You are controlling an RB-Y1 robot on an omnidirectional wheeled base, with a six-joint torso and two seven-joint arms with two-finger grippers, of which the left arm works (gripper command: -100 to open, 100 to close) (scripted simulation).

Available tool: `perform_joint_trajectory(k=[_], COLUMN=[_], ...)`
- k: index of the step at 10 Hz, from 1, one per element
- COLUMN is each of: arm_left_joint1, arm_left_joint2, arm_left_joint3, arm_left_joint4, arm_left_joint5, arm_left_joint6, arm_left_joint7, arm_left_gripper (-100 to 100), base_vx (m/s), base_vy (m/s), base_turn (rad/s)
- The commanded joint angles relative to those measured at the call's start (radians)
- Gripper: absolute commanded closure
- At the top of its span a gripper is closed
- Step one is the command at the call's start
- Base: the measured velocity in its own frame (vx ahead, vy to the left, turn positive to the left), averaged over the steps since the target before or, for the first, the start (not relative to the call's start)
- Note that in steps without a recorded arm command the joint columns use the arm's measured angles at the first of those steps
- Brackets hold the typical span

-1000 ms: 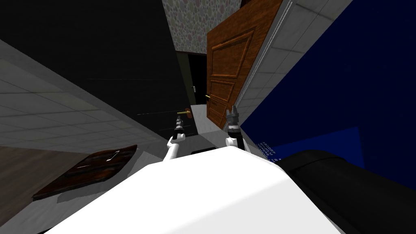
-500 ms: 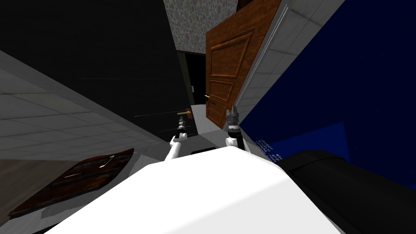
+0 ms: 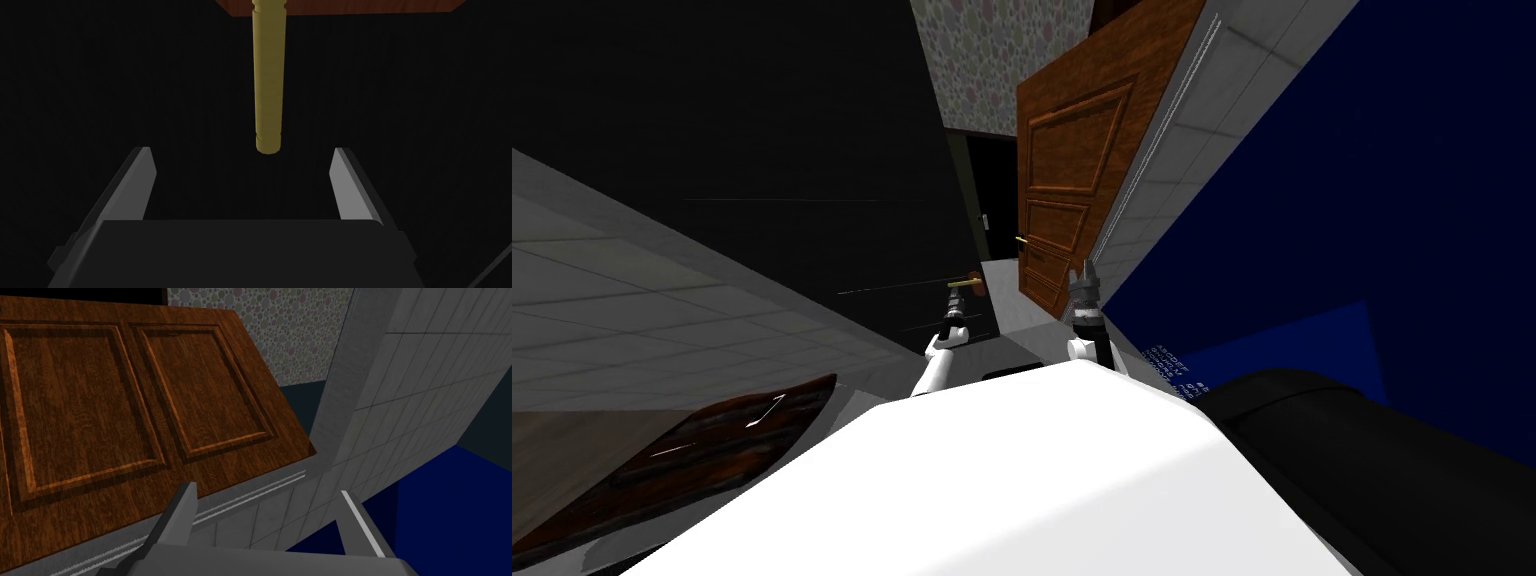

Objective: Push the door open

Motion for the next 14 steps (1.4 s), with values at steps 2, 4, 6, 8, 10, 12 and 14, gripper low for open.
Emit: perform_joint_trajectory(k=[2,4,6,8,10,12,14], arm_left_joint1=[0.001,0.0,-0.002,-0.001,-0.001,-0.001,-0.002], arm_left_joint2=[0.017,0.008,-0.021,-0.012,-0.012,-0.012,0.006], arm_left_joint3=[0.003,0.007,0.01,0.009,0.009,0.009,0.023], arm_left_joint4=[-0.003,0.001,0.004,0.001,0.001,0.001,0.001], arm_left_joint5=[0.001,0.002,0.003,0.003,0.003,0.003,0.005], arm_left_joint6=[0.001,0.0,-0.002,-0.001,-0.001,-0.001,0.001], arm_left_joint7=[0.0,0.0,0.0,-0.001,-0.001,-0.001,-0.005], arm_left_gripper=[-100,-100,-100,100,100,100,100], base_vx=[0.21,0.182,0.173,0.029,-0.021,0.0,0.058], base_vy=[0.002,0.017,0.017,0.0,0.0,0.0,-0.013], base_turn=[-0.018,-0.02,-0.018,0.001,-0.006,0.0,0.012])
